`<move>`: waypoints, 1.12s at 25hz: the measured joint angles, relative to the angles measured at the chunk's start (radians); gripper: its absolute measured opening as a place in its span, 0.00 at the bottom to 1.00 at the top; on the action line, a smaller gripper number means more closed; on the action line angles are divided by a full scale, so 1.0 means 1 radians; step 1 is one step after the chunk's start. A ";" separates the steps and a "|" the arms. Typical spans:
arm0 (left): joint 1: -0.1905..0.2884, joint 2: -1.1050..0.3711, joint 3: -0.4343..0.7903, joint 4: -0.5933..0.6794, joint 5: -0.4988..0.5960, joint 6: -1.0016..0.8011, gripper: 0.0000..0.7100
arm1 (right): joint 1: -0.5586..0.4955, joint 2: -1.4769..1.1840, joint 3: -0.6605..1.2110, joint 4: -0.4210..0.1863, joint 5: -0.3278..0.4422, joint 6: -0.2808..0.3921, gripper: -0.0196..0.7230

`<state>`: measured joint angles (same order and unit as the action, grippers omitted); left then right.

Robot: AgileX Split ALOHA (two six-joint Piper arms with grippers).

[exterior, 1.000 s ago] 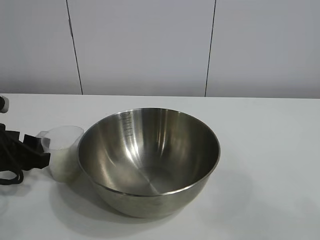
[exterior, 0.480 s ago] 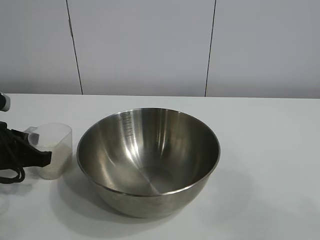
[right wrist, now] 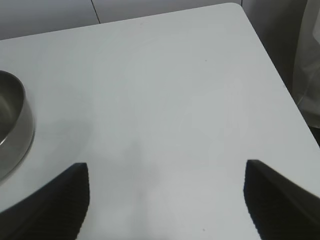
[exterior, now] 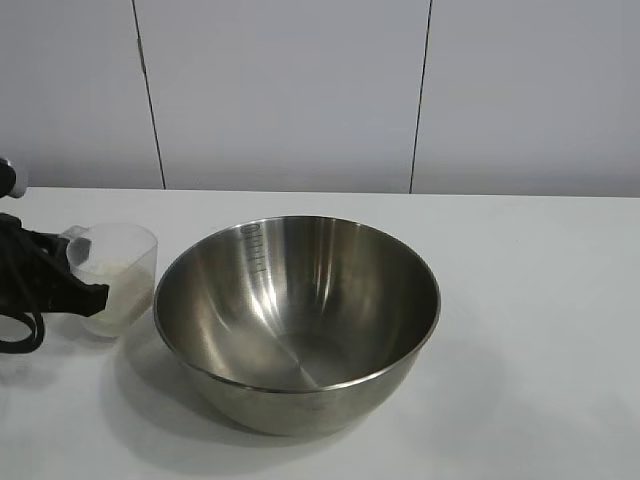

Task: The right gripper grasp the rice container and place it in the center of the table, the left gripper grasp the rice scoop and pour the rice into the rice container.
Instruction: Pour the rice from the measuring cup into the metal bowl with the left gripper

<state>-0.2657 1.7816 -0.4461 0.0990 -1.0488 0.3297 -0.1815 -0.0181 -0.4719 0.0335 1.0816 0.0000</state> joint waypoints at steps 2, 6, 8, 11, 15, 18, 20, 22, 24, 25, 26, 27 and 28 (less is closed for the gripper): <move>0.000 -0.058 -0.043 0.014 0.112 0.021 0.01 | 0.000 0.000 0.000 0.000 0.000 0.000 0.80; 0.000 -0.154 -0.153 0.036 0.346 0.053 0.01 | 0.000 0.000 0.000 0.001 0.000 0.000 0.80; -0.009 -0.187 -0.214 0.075 0.468 0.066 0.01 | 0.000 0.000 0.000 0.001 0.000 0.000 0.80; -0.061 -0.212 -0.310 0.132 0.629 0.101 0.01 | 0.000 0.000 0.000 0.001 0.000 0.000 0.80; -0.177 -0.212 -0.418 0.169 0.790 0.217 0.01 | 0.000 0.000 0.000 0.003 0.000 0.000 0.80; -0.268 -0.212 -0.465 0.174 0.838 0.333 0.01 | 0.000 0.000 0.000 0.004 0.000 0.000 0.80; -0.320 -0.212 -0.483 0.175 0.842 0.418 0.01 | 0.000 0.000 0.000 0.004 0.000 0.000 0.80; -0.368 -0.202 -0.489 0.175 0.842 0.490 0.01 | 0.000 0.000 0.000 0.004 0.000 0.000 0.80; -0.406 -0.179 -0.492 0.175 0.843 0.550 0.01 | 0.000 0.000 0.000 0.004 0.000 0.000 0.80; -0.424 -0.162 -0.492 0.175 0.843 0.585 0.01 | 0.000 0.000 0.000 0.004 0.000 0.000 0.80; -0.439 -0.146 -0.492 0.175 0.843 0.631 0.01 | 0.000 0.000 0.000 0.004 0.000 0.000 0.80; -0.449 -0.127 -0.492 0.178 0.840 0.690 0.01 | 0.000 0.000 0.000 0.004 0.000 0.000 0.80; -0.459 -0.108 -0.492 0.189 0.834 0.748 0.01 | 0.000 0.000 0.000 0.004 0.000 0.000 0.80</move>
<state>-0.7244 1.6740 -0.9386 0.2879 -0.2149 1.0781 -0.1815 -0.0181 -0.4719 0.0373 1.0816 0.0000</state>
